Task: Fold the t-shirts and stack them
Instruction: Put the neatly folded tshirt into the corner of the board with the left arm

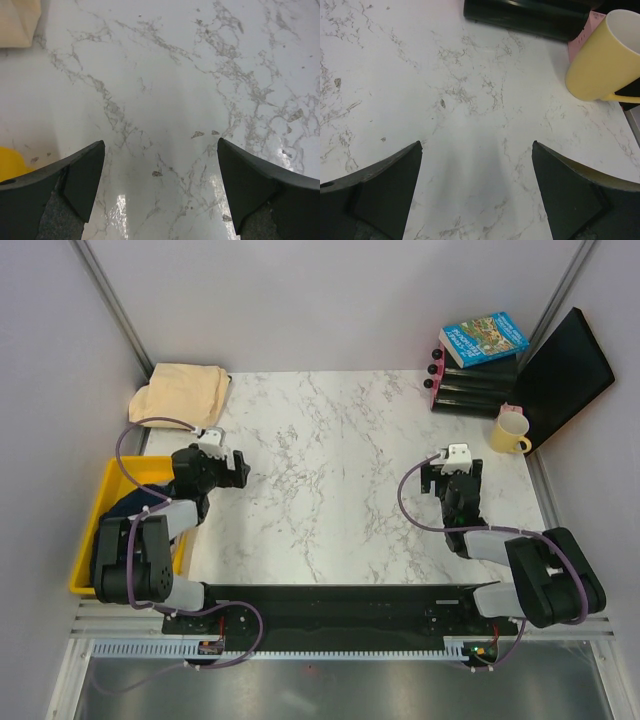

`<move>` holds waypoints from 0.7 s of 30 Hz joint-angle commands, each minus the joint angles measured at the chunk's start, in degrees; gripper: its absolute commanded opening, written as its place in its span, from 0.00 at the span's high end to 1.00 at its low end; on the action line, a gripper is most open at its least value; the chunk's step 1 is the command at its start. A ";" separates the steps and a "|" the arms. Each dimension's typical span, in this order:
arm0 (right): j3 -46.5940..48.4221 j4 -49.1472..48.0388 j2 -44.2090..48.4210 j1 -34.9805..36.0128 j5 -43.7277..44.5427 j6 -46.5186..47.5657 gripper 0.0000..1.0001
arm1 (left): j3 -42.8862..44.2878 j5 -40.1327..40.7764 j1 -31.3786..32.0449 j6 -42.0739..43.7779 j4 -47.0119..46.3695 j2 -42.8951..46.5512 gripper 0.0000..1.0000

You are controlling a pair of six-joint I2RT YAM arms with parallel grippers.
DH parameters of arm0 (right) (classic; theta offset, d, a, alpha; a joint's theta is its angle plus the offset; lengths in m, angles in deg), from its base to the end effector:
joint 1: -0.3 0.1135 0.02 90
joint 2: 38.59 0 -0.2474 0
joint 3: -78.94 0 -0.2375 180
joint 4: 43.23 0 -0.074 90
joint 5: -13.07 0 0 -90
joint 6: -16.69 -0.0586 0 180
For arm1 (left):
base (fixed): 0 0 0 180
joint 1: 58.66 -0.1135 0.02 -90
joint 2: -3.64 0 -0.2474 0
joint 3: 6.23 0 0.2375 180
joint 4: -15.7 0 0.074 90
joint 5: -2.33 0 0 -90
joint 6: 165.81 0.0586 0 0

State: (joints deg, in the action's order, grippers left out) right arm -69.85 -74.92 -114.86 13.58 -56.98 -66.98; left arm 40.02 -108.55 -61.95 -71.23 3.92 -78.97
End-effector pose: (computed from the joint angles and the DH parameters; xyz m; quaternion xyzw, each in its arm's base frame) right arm 0.2524 0.0390 0.1559 -0.0258 0.7798 -0.0986 0.6177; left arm 0.2972 -0.0038 0.1645 0.1072 0.8263 -0.1156 0.5407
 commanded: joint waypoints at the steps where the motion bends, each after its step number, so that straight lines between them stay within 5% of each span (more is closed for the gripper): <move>1: -1.72 -12.72 -2.04 -0.62 -1.39 -1.41 0.02 | -3.57 12.69 0.47 -4.05 -9.17 0.96 0.00; 8: -2.33 -16.68 -6.96 -3.43 -3.59 -4.03 0.02 | -5.77 19.65 0.30 -8.70 -11.72 2.45 0.00; 16: -7.78 -32.09 -11.25 -5.54 -9.12 -3.52 0.02 | -10.34 14.56 0.48 -6.08 -17.00 5.62 0.00; 21: -8.67 -31.54 -10.48 -5.98 -12.73 -2.90 0.02 | -11.31 10.60 0.13 -6.76 -20.93 6.05 0.00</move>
State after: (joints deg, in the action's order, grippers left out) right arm -77.81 -98.51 -125.25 8.07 -65.42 -69.58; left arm 29.94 -95.24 -61.53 -77.02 -8.58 -74.59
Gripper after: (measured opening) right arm 0.982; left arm 0.993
